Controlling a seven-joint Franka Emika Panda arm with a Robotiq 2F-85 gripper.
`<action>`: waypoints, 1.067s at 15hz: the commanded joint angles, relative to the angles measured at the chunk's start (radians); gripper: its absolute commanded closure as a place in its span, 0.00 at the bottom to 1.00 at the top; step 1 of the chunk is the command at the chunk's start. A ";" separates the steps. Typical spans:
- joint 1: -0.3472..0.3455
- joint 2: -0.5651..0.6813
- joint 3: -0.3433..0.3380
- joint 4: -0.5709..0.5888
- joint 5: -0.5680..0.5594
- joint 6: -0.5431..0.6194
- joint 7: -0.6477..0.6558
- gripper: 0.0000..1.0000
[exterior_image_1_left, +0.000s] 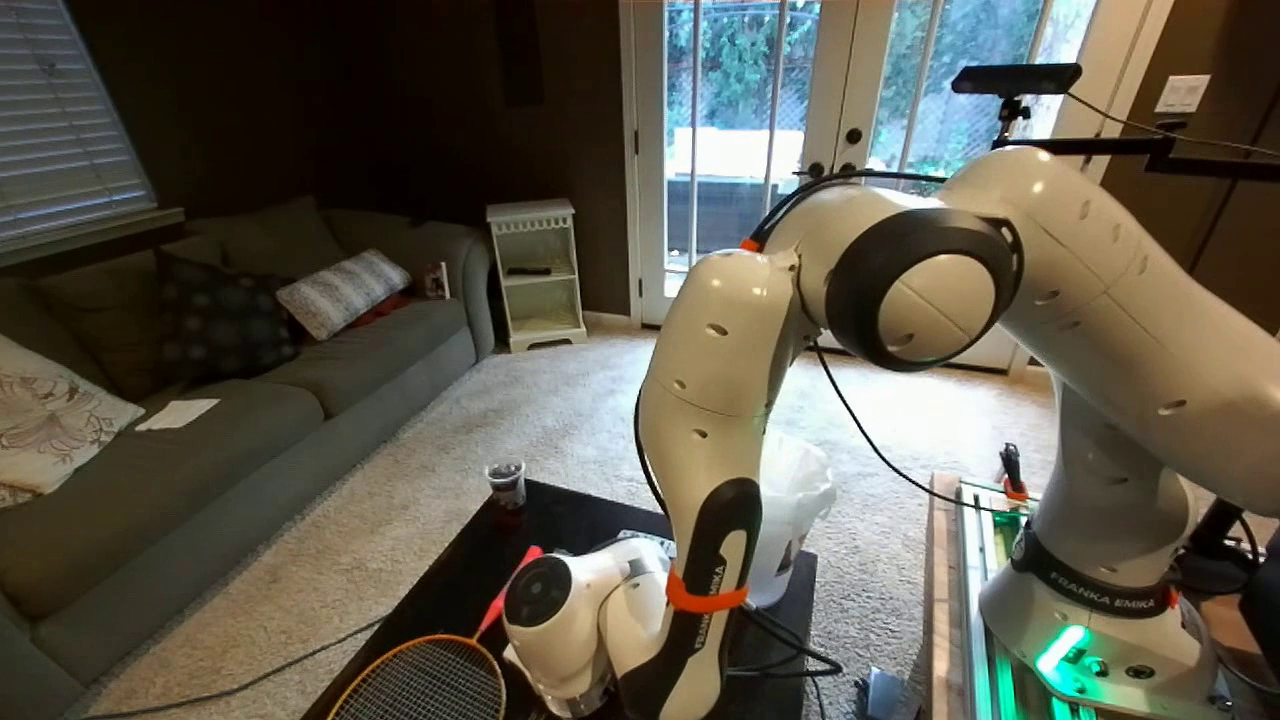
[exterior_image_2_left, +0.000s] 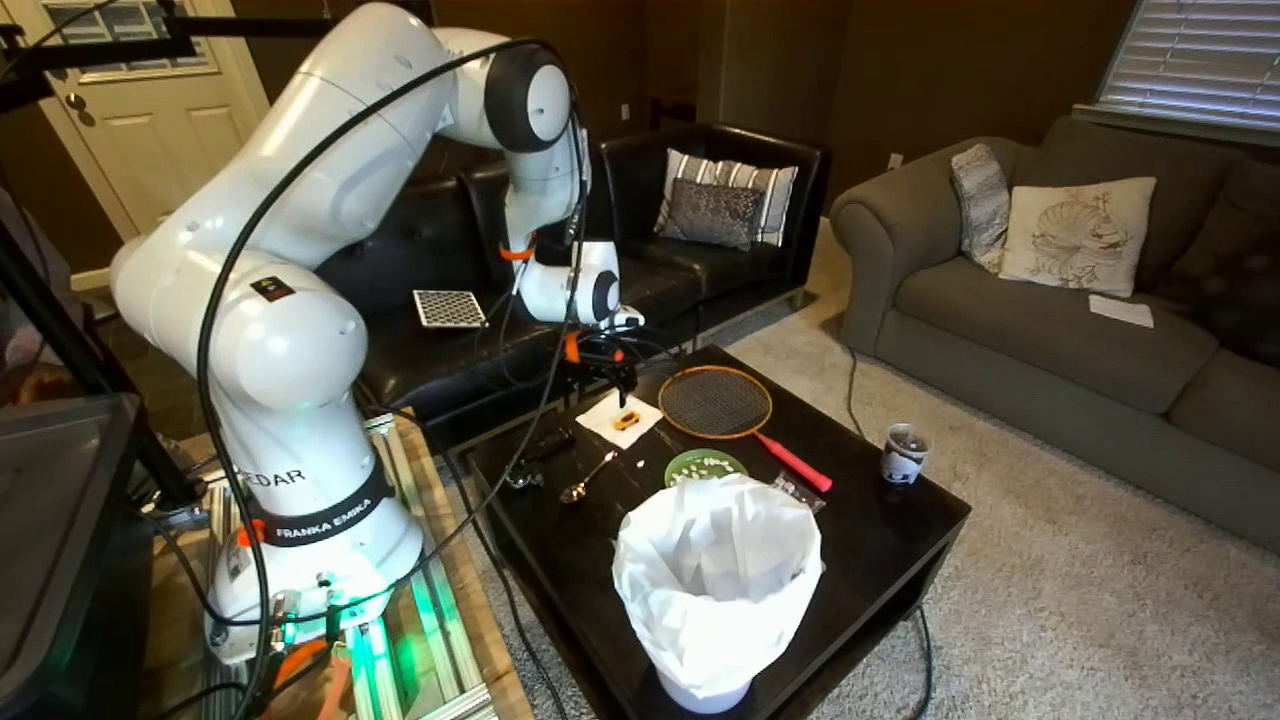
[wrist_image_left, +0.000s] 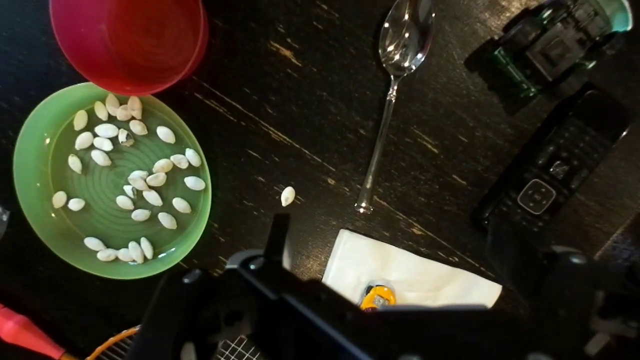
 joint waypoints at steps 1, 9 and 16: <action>0.016 -0.002 -0.013 0.001 0.026 0.002 -0.018 0.00; 0.000 0.141 -0.033 0.102 0.045 0.063 -0.028 0.00; -0.029 0.303 -0.029 0.234 0.071 0.195 -0.089 0.00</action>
